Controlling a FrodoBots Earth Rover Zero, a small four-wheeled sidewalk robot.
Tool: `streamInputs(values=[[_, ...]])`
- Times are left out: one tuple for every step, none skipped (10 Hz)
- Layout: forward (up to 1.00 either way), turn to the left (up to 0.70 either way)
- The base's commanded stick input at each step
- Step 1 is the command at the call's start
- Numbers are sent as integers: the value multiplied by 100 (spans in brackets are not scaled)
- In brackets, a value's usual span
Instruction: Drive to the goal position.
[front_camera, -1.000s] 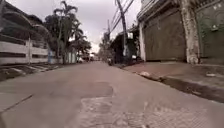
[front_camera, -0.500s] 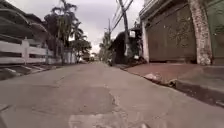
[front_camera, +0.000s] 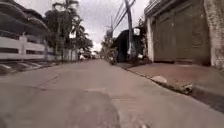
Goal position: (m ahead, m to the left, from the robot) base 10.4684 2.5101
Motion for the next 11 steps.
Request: streamInputs(values=[[100, 4], [100, 4], [100, 4], [100, 4], [100, 4], [100, 4], [100, 4], [100, 4], [100, 4], [100, 4], [100, 4]])
